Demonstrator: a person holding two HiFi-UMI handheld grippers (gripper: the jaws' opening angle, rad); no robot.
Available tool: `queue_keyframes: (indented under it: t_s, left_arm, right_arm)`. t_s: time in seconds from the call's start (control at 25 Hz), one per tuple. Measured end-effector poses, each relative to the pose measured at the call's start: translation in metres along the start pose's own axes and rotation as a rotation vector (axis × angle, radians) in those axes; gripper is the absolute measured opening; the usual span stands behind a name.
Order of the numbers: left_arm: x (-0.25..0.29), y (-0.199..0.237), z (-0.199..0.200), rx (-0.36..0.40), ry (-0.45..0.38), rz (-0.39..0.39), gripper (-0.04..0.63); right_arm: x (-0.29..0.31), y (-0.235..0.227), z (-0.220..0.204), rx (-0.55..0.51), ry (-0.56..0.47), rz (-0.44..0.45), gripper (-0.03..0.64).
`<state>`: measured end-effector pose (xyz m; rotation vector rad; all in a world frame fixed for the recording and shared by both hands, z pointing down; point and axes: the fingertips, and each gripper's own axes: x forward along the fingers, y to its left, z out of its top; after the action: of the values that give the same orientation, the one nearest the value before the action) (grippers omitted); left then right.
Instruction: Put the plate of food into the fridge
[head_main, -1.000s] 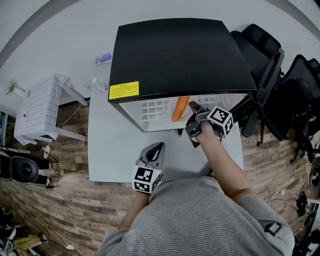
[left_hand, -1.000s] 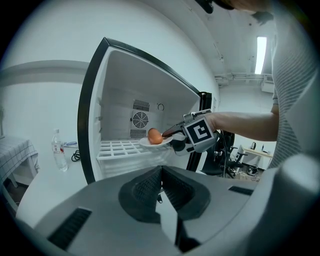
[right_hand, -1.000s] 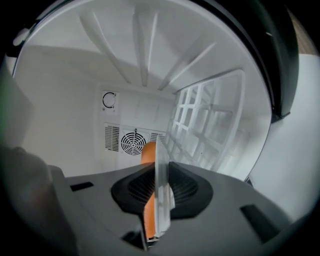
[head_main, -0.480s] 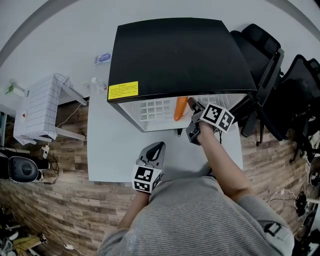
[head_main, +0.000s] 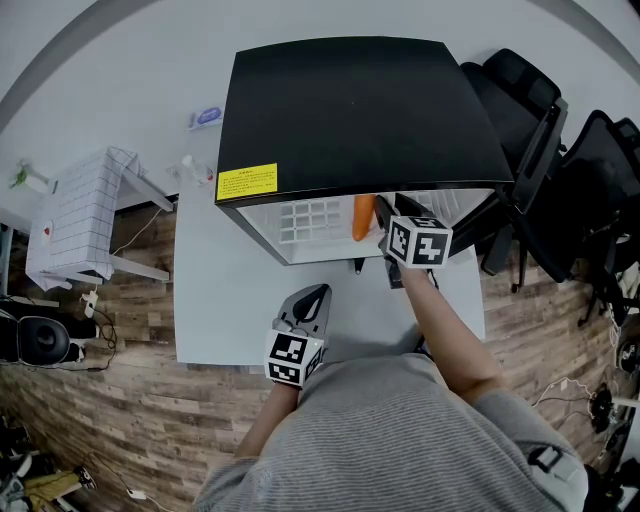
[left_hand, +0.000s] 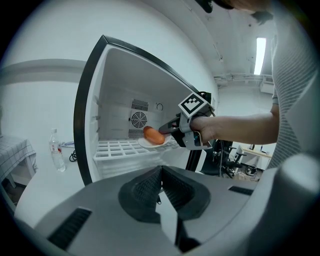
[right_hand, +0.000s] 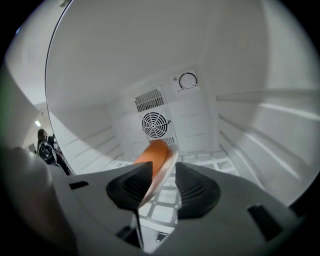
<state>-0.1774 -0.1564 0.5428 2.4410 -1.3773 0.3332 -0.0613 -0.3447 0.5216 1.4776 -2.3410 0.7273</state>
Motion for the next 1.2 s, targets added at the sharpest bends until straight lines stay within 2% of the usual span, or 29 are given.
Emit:
queue_keyframes:
  t_s: [0.08, 0.24, 0.44, 0.8, 1.2]
  left_arm:
    - [0.001, 0.0, -0.001, -0.005, 0.005, -0.002, 0.011]
    - [0.002, -0.002, 0.0, 0.001, 0.005, -0.006, 0.011]
    - [0.001, -0.003, -0.003, -0.005, 0.024, -0.009, 0.011]
    - [0.004, -0.007, 0.006, 0.015, -0.011, -0.016, 0.011]
    - [0.009, -0.02, 0.004, 0.024, 0.022, -0.045, 0.011]
  right_arm:
    - [0.0, 0.0, -0.001, -0.074, 0.005, -0.017, 0.137]
    - [-0.001, -0.005, -0.003, -0.132, 0.006, -0.045, 0.144]
    - [-0.007, -0.002, 0.011, -0.281, -0.043, -0.084, 0.15]
    - [-0.023, 0.0, 0.012, -0.29, -0.06, -0.065, 0.15]
    - [-0.045, 0.014, 0.006, -0.294, -0.069, 0.014, 0.15]
